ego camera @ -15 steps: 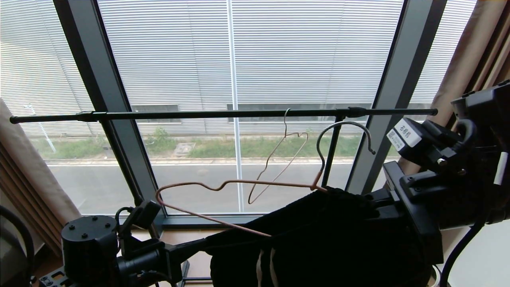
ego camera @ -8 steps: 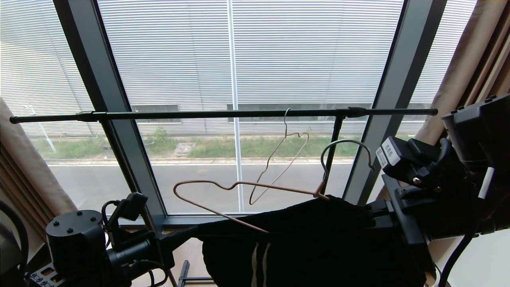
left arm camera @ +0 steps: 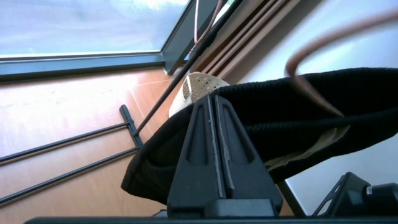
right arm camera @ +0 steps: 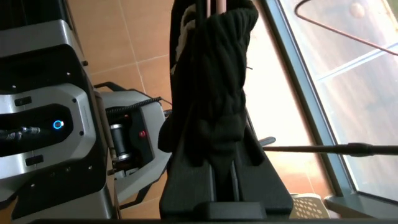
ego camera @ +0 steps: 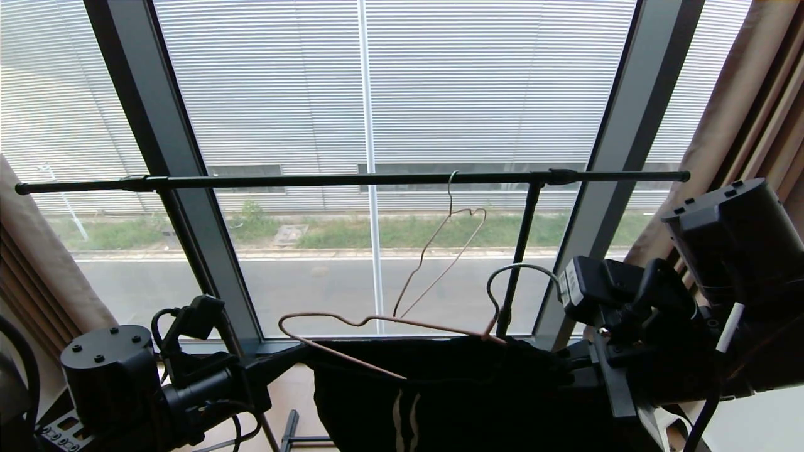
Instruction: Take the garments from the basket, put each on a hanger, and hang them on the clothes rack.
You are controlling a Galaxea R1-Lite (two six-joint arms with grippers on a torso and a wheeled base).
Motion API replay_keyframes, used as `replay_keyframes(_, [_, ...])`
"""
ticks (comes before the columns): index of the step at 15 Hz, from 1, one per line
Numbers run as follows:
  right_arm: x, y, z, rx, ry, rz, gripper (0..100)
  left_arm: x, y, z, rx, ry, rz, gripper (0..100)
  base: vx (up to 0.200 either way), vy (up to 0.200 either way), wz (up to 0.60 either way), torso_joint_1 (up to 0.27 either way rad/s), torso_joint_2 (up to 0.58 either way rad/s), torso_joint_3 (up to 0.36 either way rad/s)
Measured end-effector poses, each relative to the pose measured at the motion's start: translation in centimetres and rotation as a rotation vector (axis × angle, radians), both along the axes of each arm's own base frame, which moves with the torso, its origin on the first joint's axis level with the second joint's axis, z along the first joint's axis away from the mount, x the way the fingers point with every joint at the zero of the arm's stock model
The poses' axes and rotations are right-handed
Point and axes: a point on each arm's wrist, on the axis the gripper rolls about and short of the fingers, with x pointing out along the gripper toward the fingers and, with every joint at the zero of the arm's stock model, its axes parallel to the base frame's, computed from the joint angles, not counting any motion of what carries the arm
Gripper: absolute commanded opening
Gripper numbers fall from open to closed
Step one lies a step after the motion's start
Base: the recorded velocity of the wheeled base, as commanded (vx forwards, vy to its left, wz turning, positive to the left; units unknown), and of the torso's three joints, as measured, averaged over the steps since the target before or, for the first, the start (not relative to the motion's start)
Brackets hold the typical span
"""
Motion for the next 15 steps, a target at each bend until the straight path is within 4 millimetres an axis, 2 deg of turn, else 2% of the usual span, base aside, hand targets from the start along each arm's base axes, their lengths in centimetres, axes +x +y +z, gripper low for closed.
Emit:
replay_keyframes(8, [-0.5,-0.2,-2.2,-0.062,0.052,-0.008,0,-0.1,0.1,0.3,0.001,-0.015,0.001,0,0.000,0.000,0.00,0.000,0.00,0.000])
replay_keyframes(15, [-0.7,-0.6,-2.6,-0.073,0.068,-0.019,0,-0.1,0.2,0.3,0.000,-0.018,0.004,0,0.000,0.000,0.00,0.000,0.00,0.000])
